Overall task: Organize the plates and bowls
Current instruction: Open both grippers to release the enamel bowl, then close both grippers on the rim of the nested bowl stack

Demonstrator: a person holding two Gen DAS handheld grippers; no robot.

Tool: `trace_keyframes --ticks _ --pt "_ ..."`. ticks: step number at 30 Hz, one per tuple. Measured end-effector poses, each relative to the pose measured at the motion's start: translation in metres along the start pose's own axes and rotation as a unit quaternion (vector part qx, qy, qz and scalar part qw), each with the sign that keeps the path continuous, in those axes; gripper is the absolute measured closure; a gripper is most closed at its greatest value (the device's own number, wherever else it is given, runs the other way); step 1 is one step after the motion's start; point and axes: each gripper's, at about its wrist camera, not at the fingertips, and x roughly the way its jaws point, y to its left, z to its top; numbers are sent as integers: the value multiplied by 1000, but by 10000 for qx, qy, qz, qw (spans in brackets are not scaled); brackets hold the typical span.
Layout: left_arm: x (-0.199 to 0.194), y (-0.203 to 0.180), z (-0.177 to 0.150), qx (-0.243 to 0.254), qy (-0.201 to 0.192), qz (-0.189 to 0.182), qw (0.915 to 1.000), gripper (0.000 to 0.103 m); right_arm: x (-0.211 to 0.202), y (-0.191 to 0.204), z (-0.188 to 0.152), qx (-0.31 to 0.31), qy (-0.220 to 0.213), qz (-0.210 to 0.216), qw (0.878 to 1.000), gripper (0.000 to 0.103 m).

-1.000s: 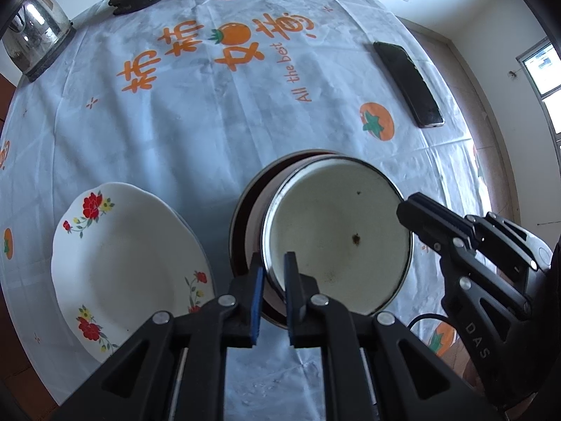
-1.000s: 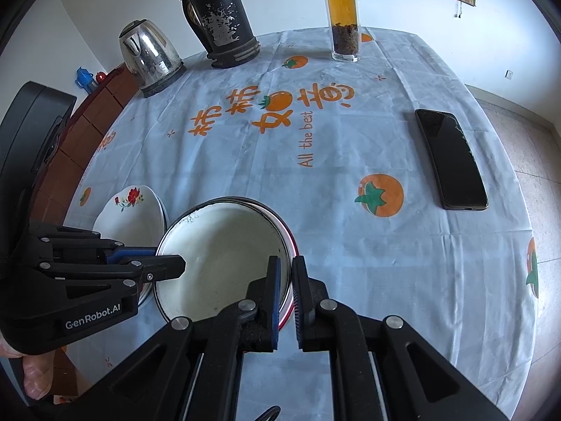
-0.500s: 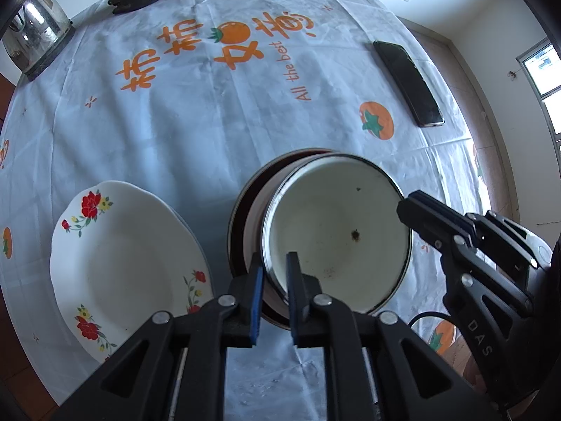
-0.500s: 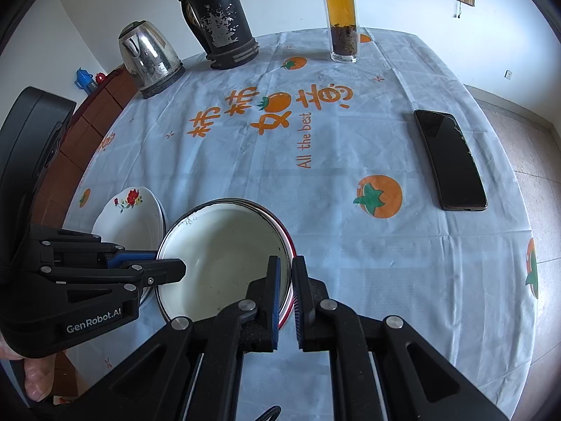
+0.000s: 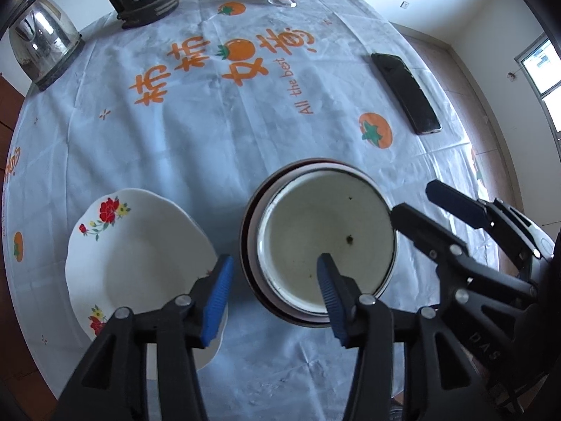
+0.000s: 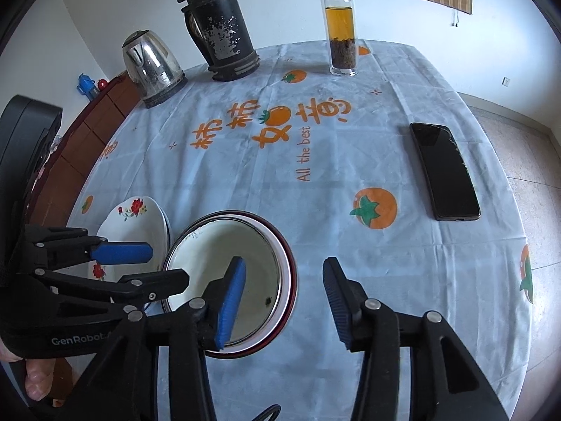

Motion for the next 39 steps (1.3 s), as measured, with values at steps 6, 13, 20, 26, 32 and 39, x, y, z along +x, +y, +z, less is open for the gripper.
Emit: trace_keyframes --ticks 6,13,20,26,32,39 --pt "6 3 -6 -45 93 13 9999 53 2 -1 -3 -12 72 -5 10000 54" --pt "10 4 -12 -117 159 -26 9998 53 1 -2 -7 17 102 20 9999 54" --pt "16 7 -16 -214 223 -137 9994 53 3 -3 -9 31 139 68 9999 54" --pt "22 8 -19 -283 314 -294 9987 56 10 0 -12 39 234 116 9997 54" --pt "26 9 -18 -292 308 -346 9985 57 15 -4 -14 128 283 44 9995 54" --pt "29 13 -16 -328 316 -284 9986 72 25 2 -15 60 398 -37 9992 78"
